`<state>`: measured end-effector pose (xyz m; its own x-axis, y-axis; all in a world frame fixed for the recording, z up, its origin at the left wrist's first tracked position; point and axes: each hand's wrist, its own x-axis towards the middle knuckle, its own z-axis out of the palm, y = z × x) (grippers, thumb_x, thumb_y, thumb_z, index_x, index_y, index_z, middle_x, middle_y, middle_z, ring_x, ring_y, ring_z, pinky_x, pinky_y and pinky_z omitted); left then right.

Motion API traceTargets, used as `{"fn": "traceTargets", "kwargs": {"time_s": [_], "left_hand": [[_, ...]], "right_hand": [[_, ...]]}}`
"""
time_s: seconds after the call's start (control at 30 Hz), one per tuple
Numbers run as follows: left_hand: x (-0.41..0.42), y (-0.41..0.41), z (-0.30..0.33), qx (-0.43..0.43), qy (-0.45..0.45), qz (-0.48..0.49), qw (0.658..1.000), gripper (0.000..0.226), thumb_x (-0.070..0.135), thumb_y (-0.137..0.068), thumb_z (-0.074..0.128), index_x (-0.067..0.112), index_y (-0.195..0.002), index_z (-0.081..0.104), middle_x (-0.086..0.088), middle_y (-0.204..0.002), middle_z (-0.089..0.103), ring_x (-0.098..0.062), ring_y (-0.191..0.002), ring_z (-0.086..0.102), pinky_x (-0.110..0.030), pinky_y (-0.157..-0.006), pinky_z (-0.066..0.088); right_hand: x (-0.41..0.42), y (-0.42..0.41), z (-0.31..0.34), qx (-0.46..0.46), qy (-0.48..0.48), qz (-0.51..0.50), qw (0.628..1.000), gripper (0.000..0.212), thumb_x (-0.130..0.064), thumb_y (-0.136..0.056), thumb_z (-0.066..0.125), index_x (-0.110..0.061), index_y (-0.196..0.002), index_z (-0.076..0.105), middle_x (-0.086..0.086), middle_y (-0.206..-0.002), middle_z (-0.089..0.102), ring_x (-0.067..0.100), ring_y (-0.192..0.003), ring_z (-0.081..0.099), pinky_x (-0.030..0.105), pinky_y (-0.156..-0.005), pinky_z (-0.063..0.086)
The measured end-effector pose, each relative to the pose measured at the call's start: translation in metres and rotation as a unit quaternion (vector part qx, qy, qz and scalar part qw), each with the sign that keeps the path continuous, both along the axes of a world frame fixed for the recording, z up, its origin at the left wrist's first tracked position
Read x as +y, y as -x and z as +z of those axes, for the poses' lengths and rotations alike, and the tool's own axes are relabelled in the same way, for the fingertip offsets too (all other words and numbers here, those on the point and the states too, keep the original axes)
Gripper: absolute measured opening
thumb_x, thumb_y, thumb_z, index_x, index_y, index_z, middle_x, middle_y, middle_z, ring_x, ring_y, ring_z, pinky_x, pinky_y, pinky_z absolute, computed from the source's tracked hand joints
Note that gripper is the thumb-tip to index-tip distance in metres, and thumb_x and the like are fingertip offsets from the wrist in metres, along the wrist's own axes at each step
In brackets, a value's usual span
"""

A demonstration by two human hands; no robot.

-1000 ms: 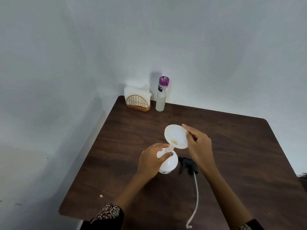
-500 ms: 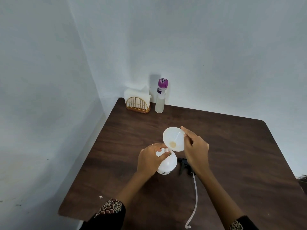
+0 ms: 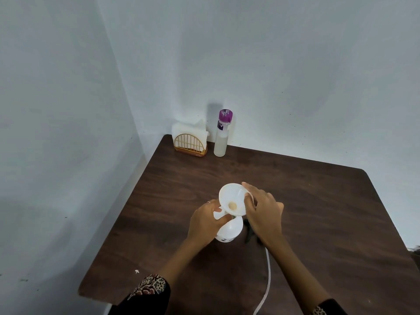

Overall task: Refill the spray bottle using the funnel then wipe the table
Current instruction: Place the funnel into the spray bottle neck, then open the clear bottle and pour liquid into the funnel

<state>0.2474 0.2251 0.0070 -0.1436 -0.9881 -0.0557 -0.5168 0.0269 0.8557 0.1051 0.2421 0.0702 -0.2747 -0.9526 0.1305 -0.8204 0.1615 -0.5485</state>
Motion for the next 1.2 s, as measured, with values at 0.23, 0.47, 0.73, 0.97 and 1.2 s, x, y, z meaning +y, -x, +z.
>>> {"fn": "traceTargets", "kwargs": {"time_s": [0.23, 0.47, 0.73, 0.97, 1.2], "left_hand": [[-0.007, -0.017, -0.007, -0.005, -0.034, -0.089, 0.995, 0.061, 0.043, -0.074, 0.074, 0.033, -0.128, 0.048, 0.016, -0.117, 0.054, -0.005, -0.103, 0.056, -0.029, -0.086, 0.052], [-0.039, -0.051, -0.017, 0.048, -0.107, -0.118, 0.986, 0.05, 0.025, -0.076, 0.076, 0.032, -0.121, 0.055, 0.008, -0.115, 0.062, -0.011, -0.099, 0.062, -0.027, -0.086, 0.053], [-0.116, -0.043, 0.001, 0.075, -0.147, -0.074, 0.983, 0.057, 0.033, -0.078, 0.074, 0.035, -0.128, 0.046, 0.007, -0.122, 0.057, -0.012, -0.1, 0.062, -0.023, -0.082, 0.053], [-0.211, 0.013, 0.012, 0.113, -0.093, -0.006, 0.989, 0.078, 0.031, -0.077, 0.075, 0.027, -0.141, 0.031, 0.001, -0.141, 0.039, -0.019, -0.122, 0.045, -0.035, -0.098, 0.045], [-0.286, 0.055, 0.005, 0.078, -0.022, 0.04, 0.996, 0.087, 0.032, -0.071, 0.079, 0.021, -0.141, 0.029, -0.002, -0.137, 0.047, -0.021, -0.127, 0.044, -0.035, -0.104, 0.041]], "right_hand": [[-0.005, 0.009, 0.001, -0.082, 0.001, -0.009, 0.997, 0.041, -0.046, -0.096, 0.038, -0.028, -0.133, 0.047, -0.012, -0.114, 0.058, 0.012, -0.113, 0.053, 0.041, -0.1, 0.028], [-0.032, 0.033, 0.001, -0.147, 0.046, -0.039, 0.987, 0.028, -0.031, -0.1, 0.036, -0.022, -0.093, 0.062, -0.003, -0.076, 0.063, 0.014, -0.071, 0.06, 0.032, -0.066, 0.044], [-0.122, 0.04, 0.043, -0.065, 0.006, 0.04, 0.997, 0.032, -0.036, -0.099, 0.035, -0.021, -0.094, 0.062, -0.005, -0.078, 0.064, 0.016, -0.078, 0.061, 0.034, -0.073, 0.049], [-0.243, 0.032, 0.063, -0.005, -0.041, 0.081, 0.996, 0.035, -0.039, -0.094, 0.044, -0.027, -0.127, 0.047, 0.0, -0.107, 0.059, 0.022, -0.102, 0.057, 0.034, -0.085, 0.042], [-0.307, 0.008, 0.044, 0.035, -0.112, 0.168, 0.979, 0.057, -0.04, -0.093, 0.051, -0.03, -0.145, 0.03, 0.011, -0.135, 0.041, 0.03, -0.119, 0.049, 0.039, -0.095, 0.042]]}}
